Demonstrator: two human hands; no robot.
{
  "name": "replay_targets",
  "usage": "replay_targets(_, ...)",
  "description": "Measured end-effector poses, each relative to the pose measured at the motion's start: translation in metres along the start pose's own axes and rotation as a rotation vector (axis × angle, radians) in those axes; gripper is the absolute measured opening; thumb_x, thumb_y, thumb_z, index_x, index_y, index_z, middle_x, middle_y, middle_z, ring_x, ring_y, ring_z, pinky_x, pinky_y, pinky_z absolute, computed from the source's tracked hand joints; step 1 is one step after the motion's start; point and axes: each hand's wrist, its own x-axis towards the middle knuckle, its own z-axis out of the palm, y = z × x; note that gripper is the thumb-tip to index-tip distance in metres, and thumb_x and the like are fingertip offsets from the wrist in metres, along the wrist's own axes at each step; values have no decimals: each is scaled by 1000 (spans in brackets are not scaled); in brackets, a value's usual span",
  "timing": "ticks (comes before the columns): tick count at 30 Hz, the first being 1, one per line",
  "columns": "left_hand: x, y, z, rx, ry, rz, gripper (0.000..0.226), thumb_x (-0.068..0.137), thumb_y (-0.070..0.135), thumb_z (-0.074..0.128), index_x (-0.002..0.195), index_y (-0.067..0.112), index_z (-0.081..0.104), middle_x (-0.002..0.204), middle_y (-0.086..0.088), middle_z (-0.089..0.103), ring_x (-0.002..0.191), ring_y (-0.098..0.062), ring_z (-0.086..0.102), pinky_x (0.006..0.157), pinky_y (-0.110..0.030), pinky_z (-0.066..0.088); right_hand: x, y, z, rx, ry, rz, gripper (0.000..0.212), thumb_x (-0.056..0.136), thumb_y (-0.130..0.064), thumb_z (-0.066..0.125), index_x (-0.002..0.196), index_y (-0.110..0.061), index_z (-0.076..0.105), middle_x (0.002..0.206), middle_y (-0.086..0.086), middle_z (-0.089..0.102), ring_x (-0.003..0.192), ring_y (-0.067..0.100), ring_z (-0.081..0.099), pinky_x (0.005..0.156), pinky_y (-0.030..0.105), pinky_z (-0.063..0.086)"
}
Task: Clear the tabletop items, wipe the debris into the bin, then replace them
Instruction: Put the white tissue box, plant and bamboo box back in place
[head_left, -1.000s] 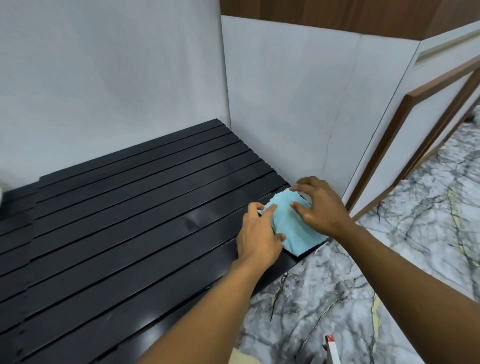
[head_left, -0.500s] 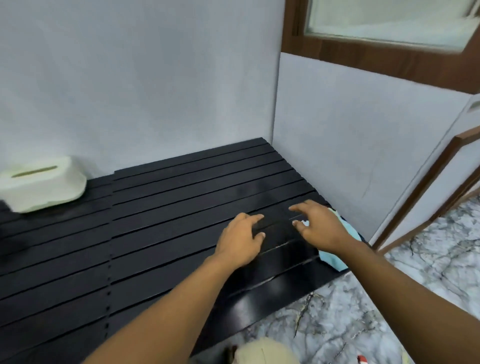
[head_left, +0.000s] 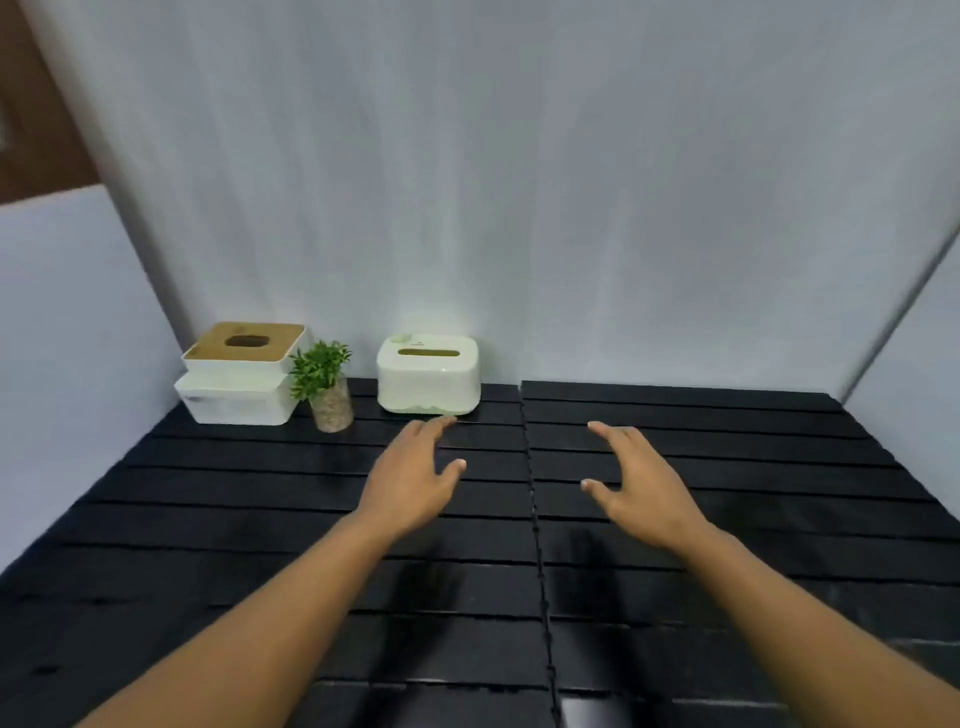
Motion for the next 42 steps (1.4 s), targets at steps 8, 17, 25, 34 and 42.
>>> replay_targets(8, 89, -101, -8, -3, 156, -18, 77, 85, 48, 62, 148, 24, 24, 144, -5, 34, 130, -24, 41, 107, -38, 36, 132, -56, 90, 245, 81, -48, 104, 72, -45, 77, 148, -38, 7, 155, -13, 15, 141, 13, 26, 111, 34, 32)
replay_targets(17, 170, -142, 36, -208, 253, -63, 97, 77, 34, 75, 150, 26, 12, 149, -8, 28, 135, -23, 31, 108, -35, 29, 217, -30, 168, 359, 118, -6, 125, 58, -43, 86, 145, -46, -4, 154, -6, 24, 140, 21, 30, 112, 48, 33)
replay_targets(25, 167, -139, 41, -219, 342, -30, 87, 74, 33, 78, 145, 25, 29, 147, -2, 35, 131, -18, 37, 107, -32, 34, 223, -27, 171, 396, 136, -76, 112, 60, -35, 83, 143, -42, 9, 145, -9, 38, 125, 17, 48, 100, 45, 47)
replay_targets(34, 171, -42, 74, -314, 257, 63, 78, 79, 31, 72, 144, 32, 29, 144, 2, 35, 125, -19, 46, 99, -46, 46, 184, 40, 85, 423, 183, -6, 109, 63, -29, 82, 142, -46, 9, 136, -12, 42, 124, 14, 48, 99, 43, 48)
replay_targets(42, 184, 43, 150, -330, 140, 108, 79, 82, 18, 70, 146, 30, 25, 144, 1, 32, 123, -19, 45, 98, -35, 45, 158, 136, 29, 389, 209, 66, 104, 63, -28, 79, 140, -47, 11, 131, -13, 45, 121, 16, 51, 98, 43, 49)
